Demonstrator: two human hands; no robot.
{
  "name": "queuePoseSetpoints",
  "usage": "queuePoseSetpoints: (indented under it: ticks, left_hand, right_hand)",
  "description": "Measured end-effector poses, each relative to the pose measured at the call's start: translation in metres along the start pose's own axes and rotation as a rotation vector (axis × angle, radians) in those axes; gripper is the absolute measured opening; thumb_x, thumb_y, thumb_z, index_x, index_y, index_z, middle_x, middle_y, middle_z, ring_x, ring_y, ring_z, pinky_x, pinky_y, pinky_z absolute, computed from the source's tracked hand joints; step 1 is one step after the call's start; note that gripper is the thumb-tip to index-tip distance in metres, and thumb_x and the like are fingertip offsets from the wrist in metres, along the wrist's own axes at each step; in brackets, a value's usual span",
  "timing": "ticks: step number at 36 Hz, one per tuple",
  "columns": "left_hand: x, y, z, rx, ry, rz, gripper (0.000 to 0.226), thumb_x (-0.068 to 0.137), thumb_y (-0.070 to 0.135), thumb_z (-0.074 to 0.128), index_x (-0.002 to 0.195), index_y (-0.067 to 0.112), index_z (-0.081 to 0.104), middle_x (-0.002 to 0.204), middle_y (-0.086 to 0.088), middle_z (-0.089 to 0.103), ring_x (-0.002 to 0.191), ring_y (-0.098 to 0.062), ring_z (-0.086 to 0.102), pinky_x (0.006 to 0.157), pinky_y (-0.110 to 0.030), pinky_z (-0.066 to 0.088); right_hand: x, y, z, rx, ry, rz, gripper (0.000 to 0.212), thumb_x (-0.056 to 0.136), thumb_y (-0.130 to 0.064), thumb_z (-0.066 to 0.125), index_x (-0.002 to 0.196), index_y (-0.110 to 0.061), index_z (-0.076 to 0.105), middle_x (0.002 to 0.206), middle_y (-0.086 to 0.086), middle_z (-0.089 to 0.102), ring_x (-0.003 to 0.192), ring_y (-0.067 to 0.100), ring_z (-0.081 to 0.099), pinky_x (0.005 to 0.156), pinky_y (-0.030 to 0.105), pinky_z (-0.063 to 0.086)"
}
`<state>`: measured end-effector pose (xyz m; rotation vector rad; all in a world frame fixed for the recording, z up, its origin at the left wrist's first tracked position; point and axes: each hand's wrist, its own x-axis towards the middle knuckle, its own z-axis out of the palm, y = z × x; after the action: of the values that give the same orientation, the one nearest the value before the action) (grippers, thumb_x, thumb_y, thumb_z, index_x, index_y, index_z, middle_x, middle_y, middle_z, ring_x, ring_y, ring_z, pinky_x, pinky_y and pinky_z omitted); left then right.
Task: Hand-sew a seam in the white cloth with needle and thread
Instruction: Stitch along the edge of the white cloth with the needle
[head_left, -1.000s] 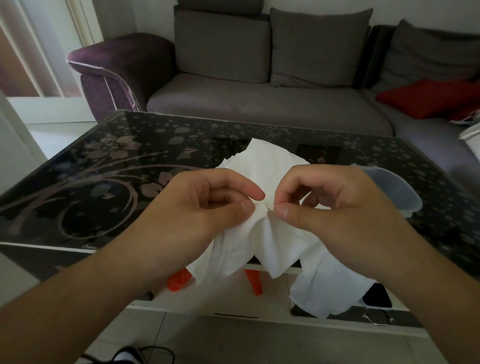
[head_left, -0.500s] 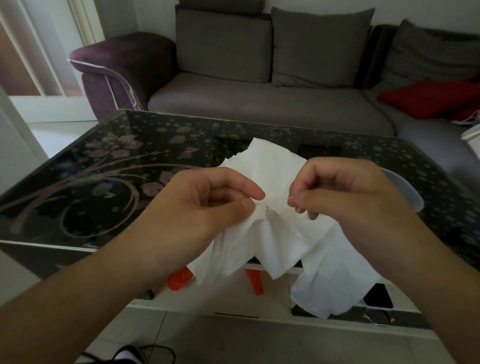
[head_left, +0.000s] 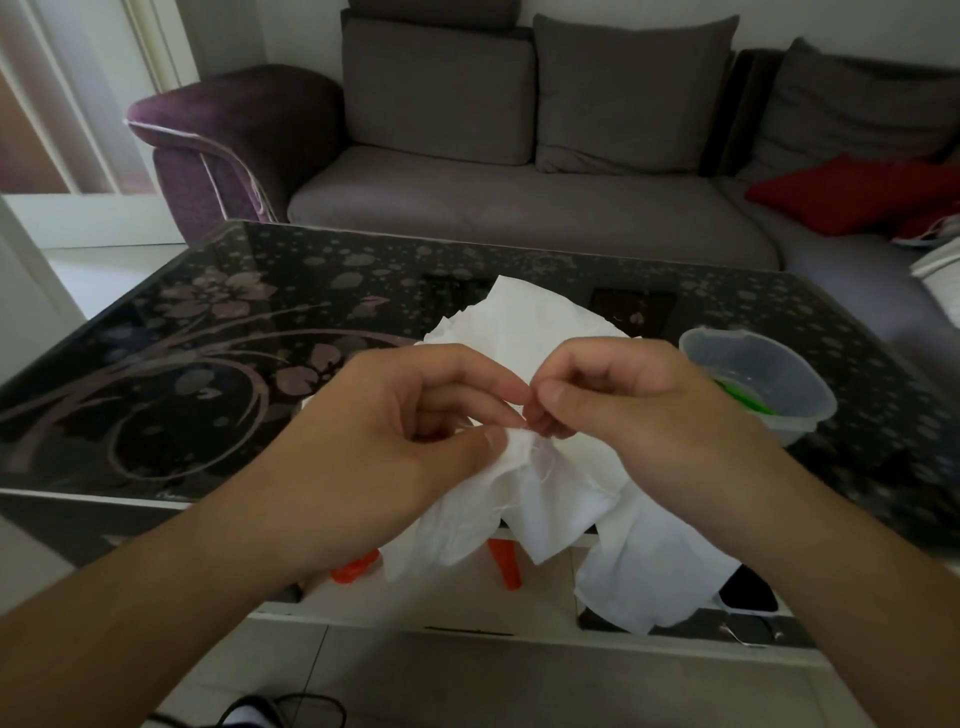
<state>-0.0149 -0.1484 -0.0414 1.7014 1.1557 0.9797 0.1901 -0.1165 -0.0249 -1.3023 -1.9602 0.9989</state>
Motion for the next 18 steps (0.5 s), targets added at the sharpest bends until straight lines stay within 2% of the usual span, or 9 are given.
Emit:
queuePoseSetpoints:
  ticks: [3,5,8,12,15,18]
  left_hand:
    - [0.0010,0.0002,0.0009,-0.003,0.005,-0.011,0.029,0.093,0.001,0.070,0.110,0.024,0.076,0.099,0.006,0.081,0.097,-0.016,0.077,0.092,-0.038,0.062]
    - [0.0010,-0.0004,0.0008,0.008,0.012,-0.015,0.029,0.093,0.002,0.071,0.110,0.025,0.076,0.099,0.007,0.081,0.097,-0.014,0.077,0.092,-0.037,0.063]
    - [0.0012,-0.0010,0.0001,0.020,0.020,-0.017,0.029,0.093,0.003,0.071,0.110,0.026,0.076,0.099,0.008,0.081,0.099,-0.012,0.076,0.094,-0.038,0.062]
    - [0.0020,-0.0011,0.0004,0.015,0.010,-0.019,0.029,0.092,0.001,0.071,0.111,0.023,0.077,0.100,0.006,0.081,0.100,-0.013,0.076,0.095,-0.039,0.061]
    - [0.0014,-0.0013,0.0014,0.022,0.001,-0.025,0.029,0.092,-0.001,0.071,0.109,0.022,0.077,0.099,0.005,0.081,0.098,-0.014,0.076,0.095,-0.040,0.061]
    - [0.0010,-0.0018,0.0010,0.026,0.010,-0.031,0.028,0.092,0.000,0.072,0.107,0.024,0.077,0.098,0.004,0.081,0.096,-0.015,0.076,0.094,-0.041,0.061]
  right_hand:
    - [-0.0003,0.0014,-0.0033,0.009,-0.041,0.022,0.025,0.102,-0.016,0.057,0.087,-0.023,0.076,0.082,-0.011,0.075,0.082,0.003,0.071,0.074,0.010,0.054]
    - [-0.0004,0.0025,-0.0045,0.019,-0.076,0.039,0.024,0.102,-0.016,0.058,0.088,-0.024,0.076,0.083,-0.011,0.076,0.083,0.003,0.071,0.074,0.015,0.056]
    - [-0.0003,0.0031,-0.0065,0.058,-0.134,0.054,0.020,0.099,-0.014,0.062,0.097,-0.028,0.076,0.087,-0.006,0.078,0.088,0.007,0.073,0.088,0.028,0.054]
    - [0.0004,0.0045,-0.0086,0.067,-0.210,0.042,0.017,0.095,-0.019,0.068,0.103,-0.031,0.078,0.092,0.005,0.075,0.094,0.020,0.071,0.093,0.040,0.057]
    - [0.0012,0.0071,-0.0070,0.027,-0.215,0.045,0.010,0.093,-0.022,0.072,0.097,-0.028,0.080,0.092,-0.001,0.076,0.093,0.017,0.072,0.094,0.044,0.059]
    - [0.0020,0.0085,-0.0088,0.041,-0.210,0.074,0.012,0.095,-0.021,0.070,0.089,-0.024,0.080,0.089,-0.002,0.077,0.088,0.017,0.073,0.088,0.042,0.061]
